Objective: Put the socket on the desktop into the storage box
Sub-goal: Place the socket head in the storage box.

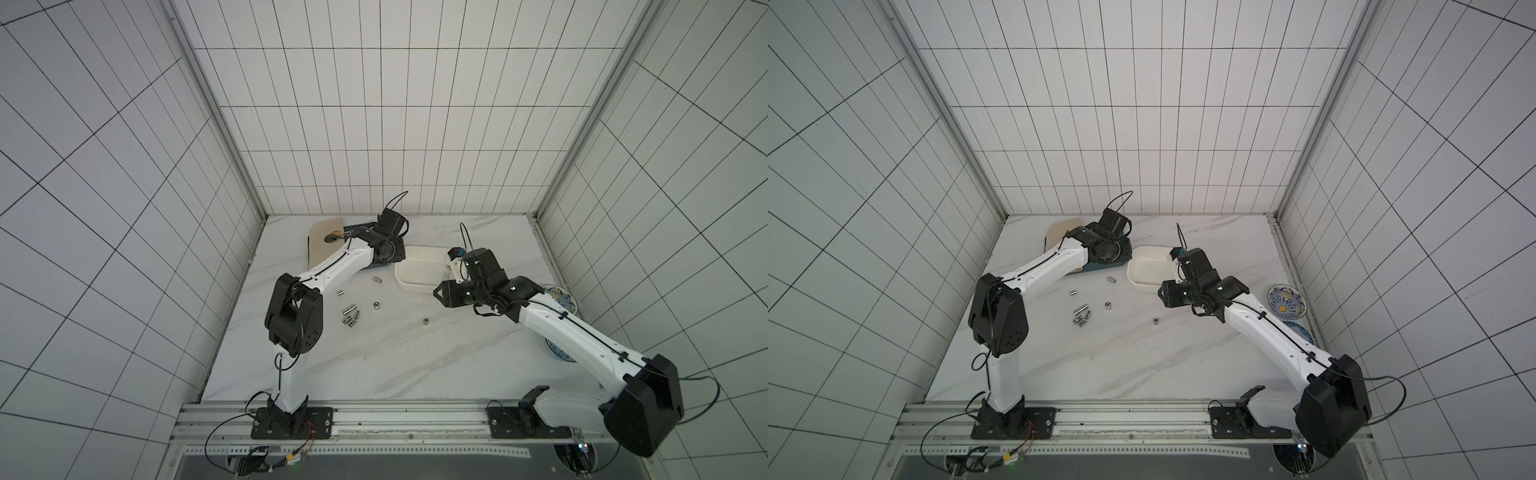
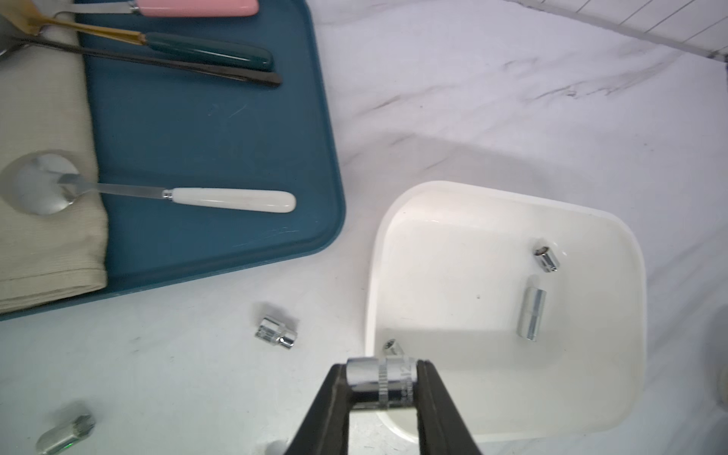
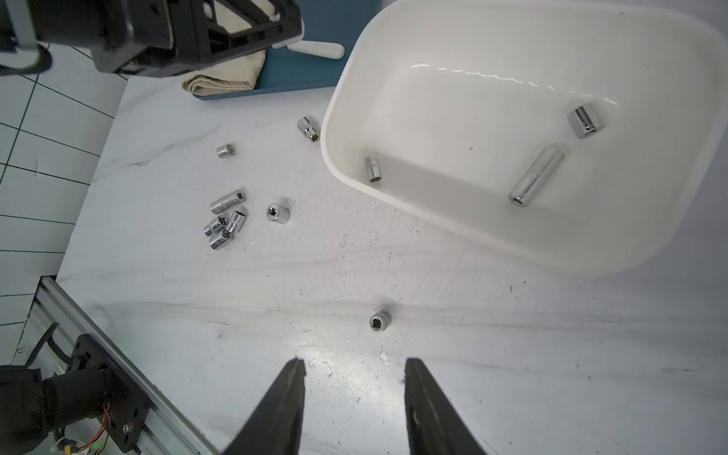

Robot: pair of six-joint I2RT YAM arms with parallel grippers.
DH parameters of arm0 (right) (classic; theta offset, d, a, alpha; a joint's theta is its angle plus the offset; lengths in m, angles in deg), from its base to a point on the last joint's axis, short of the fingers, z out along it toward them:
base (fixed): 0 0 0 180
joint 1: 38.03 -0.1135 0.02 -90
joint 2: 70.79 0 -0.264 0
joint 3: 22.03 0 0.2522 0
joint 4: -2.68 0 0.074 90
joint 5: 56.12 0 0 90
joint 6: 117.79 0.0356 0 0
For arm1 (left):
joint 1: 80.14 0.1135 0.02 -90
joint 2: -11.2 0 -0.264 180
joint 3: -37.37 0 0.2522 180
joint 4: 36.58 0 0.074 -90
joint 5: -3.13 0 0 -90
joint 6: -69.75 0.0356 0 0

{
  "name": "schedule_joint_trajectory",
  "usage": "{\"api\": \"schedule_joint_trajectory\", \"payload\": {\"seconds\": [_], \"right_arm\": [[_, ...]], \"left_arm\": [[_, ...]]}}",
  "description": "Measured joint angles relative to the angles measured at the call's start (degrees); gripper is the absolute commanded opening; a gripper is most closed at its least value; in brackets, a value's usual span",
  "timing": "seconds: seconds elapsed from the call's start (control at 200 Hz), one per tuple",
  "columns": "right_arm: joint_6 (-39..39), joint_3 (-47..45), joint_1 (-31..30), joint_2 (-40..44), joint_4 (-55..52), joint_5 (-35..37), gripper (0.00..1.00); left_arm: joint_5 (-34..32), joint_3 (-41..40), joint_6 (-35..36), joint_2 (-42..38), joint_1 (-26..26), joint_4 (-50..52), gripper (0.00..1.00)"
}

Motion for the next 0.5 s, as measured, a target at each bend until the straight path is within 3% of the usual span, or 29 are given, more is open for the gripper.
{"api": "schedule_joint_trajectory", "payload": {"seconds": [0.5], "right_arm": [[0.17, -1.07, 1.29, 0.57, -0.76, 0.76, 0.45]], "left_arm": [[4.81, 5.90, -0.72, 10.19, -2.34, -0.33, 0.29]]}}
